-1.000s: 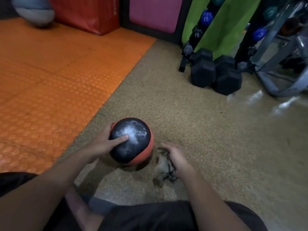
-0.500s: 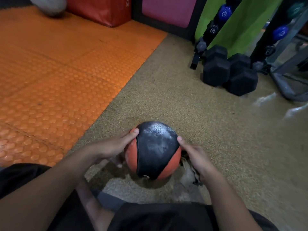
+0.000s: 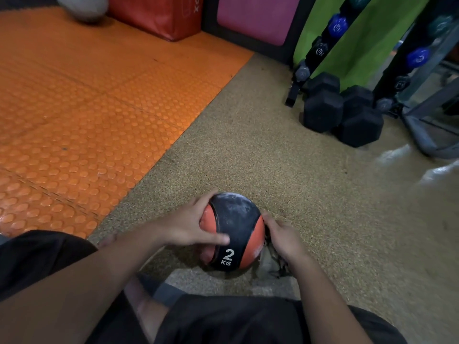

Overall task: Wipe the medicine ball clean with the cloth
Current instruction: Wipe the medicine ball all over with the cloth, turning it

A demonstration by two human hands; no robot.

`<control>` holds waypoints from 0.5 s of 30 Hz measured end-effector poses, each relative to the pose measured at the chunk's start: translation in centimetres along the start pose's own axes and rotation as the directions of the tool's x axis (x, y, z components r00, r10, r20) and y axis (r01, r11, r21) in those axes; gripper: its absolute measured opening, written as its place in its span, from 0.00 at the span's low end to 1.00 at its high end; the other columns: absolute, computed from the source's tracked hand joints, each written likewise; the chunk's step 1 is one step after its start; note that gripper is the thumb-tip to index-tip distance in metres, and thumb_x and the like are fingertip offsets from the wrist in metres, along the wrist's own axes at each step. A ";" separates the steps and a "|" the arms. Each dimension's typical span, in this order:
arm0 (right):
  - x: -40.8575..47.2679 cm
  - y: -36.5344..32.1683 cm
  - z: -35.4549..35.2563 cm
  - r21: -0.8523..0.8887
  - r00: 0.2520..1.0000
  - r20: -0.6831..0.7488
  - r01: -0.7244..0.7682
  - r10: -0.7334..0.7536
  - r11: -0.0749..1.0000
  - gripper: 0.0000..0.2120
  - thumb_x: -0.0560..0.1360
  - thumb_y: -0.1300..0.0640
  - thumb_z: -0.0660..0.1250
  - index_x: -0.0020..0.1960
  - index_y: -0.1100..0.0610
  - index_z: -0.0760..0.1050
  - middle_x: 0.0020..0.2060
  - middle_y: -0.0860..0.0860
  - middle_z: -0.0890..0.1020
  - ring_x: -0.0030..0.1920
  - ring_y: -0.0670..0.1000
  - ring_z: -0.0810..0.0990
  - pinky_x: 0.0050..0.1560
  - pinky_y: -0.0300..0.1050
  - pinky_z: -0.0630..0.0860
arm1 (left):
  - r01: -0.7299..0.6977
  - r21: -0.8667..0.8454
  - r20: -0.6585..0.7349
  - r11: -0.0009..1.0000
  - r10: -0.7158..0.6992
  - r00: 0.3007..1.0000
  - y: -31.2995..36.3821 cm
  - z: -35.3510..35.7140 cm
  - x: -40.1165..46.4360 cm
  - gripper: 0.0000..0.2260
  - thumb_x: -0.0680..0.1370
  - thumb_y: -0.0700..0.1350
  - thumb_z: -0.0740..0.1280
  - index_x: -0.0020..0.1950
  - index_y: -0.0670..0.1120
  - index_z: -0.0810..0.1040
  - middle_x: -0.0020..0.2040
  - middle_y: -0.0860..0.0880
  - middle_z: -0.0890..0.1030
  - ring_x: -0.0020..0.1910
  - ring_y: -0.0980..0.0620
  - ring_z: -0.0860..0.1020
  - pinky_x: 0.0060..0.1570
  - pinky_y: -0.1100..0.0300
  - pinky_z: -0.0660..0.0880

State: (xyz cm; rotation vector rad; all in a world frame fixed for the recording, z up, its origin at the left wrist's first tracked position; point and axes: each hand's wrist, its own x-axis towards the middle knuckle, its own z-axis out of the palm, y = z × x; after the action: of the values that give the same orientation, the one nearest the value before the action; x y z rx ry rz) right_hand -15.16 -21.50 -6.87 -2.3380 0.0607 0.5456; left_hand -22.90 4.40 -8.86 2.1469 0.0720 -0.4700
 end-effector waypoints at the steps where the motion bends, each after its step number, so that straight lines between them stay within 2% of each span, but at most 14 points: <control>1: 0.0 -0.2 -0.3 -0.035 0.996 -0.077 0.051 -0.053 0.998 0.20 0.82 0.41 0.61 0.46 0.55 0.82 0.46 0.53 0.85 0.50 0.56 0.83 0.58 0.52 0.78 | -0.025 0.100 -0.030 0.995 0.029 0.999 0.2 0.3 0.2 0.61 0.57 0.81 0.75 0.81 0.70 0.44 0.83 0.56 0.57 0.79 0.50 0.64 0.75 0.40 0.69; 2: -0.1 -0.4 -0.6 -0.055 0.983 -0.158 0.082 -0.090 0.995 0.14 0.81 0.48 0.62 0.46 0.55 0.80 0.45 0.53 0.85 0.49 0.57 0.82 0.56 0.53 0.78 | -0.049 0.151 -0.051 0.987 0.057 0.997 0.4 0.5 0.4 0.62 0.56 0.80 0.76 0.81 0.71 0.43 0.83 0.57 0.55 0.79 0.49 0.63 0.76 0.41 0.67; 4: -0.7 -1.0 -1.2 0.004 0.944 -0.292 0.163 -0.155 0.987 0.05 0.79 0.54 0.66 0.45 0.52 0.78 0.41 0.50 0.83 0.47 0.56 0.83 0.52 0.51 0.78 | -0.080 0.135 -0.071 0.988 0.090 0.993 0.9 1.0 0.9 0.62 0.56 0.77 0.78 0.81 0.70 0.44 0.83 0.57 0.55 0.79 0.49 0.62 0.76 0.42 0.67; 6: -2.1 -2.0 -1.6 0.023 0.881 -0.367 0.329 -0.298 0.944 0.03 0.78 0.57 0.70 0.45 0.50 0.79 0.40 0.44 0.84 0.43 0.47 0.83 0.46 0.47 0.78 | -0.098 0.129 -0.097 0.987 0.111 0.989 1.2 1.5 1.4 0.63 0.55 0.78 0.78 0.82 0.68 0.45 0.83 0.58 0.54 0.80 0.50 0.61 0.76 0.42 0.66; 8: -3.8 -3.0 -1.4 -0.144 0.748 -0.331 0.563 -0.576 0.814 0.02 0.77 0.56 0.73 0.49 0.49 0.82 0.42 0.42 0.84 0.42 0.42 0.82 0.45 0.43 0.78 | -0.135 0.144 -0.151 0.980 0.156 0.976 1.3 2.2 2.0 0.66 0.53 0.81 0.76 0.83 0.65 0.48 0.83 0.60 0.54 0.81 0.51 0.60 0.77 0.41 0.66; 9: -4.4 -3.3 -1.0 -0.253 0.675 -0.272 0.637 -0.685 0.728 0.03 0.77 0.54 0.73 0.50 0.49 0.83 0.44 0.42 0.83 0.44 0.43 0.82 0.46 0.42 0.77 | -0.167 0.148 -0.174 0.975 0.192 0.966 1.4 2.5 2.3 0.66 0.52 0.81 0.75 0.84 0.63 0.50 0.83 0.60 0.53 0.81 0.52 0.59 0.79 0.42 0.64; 10: -4.4 -3.6 -0.5 -0.358 0.635 -0.200 0.661 -0.746 0.659 0.05 0.77 0.51 0.72 0.52 0.48 0.84 0.46 0.42 0.81 0.44 0.44 0.81 0.45 0.42 0.77 | -0.197 0.153 -0.188 0.968 0.225 0.956 1.6 2.8 2.5 0.66 0.53 0.81 0.75 0.84 0.61 0.51 0.83 0.61 0.53 0.82 0.54 0.57 0.80 0.44 0.62; 13: -3.6 -4.5 0.3 -0.565 0.625 -0.083 0.612 -0.776 0.553 0.08 0.77 0.46 0.68 0.53 0.46 0.84 0.45 0.44 0.77 0.41 0.49 0.80 0.39 0.46 0.78 | -0.255 0.173 -0.189 0.951 0.286 0.939 2.2 3.1 3.2 0.65 0.55 0.76 0.79 0.85 0.56 0.55 0.84 0.60 0.53 0.83 0.56 0.55 0.82 0.49 0.57; 15: -3.9 -3.7 0.6 -0.528 0.600 -0.058 0.660 -0.798 0.535 0.08 0.77 0.47 0.69 0.53 0.46 0.84 0.45 0.45 0.76 0.41 0.50 0.79 0.40 0.48 0.79 | -0.271 0.147 -0.166 0.951 0.293 0.942 2.2 2.5 3.5 0.63 0.57 0.71 0.83 0.85 0.57 0.56 0.83 0.58 0.57 0.81 0.56 0.59 0.81 0.52 0.60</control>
State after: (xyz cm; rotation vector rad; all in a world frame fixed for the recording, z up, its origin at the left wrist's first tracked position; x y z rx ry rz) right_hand -18.18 -18.82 -3.29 -2.5612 -1.0103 -0.2776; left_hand -19.89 0.66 -9.69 2.2706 -0.1638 -0.1075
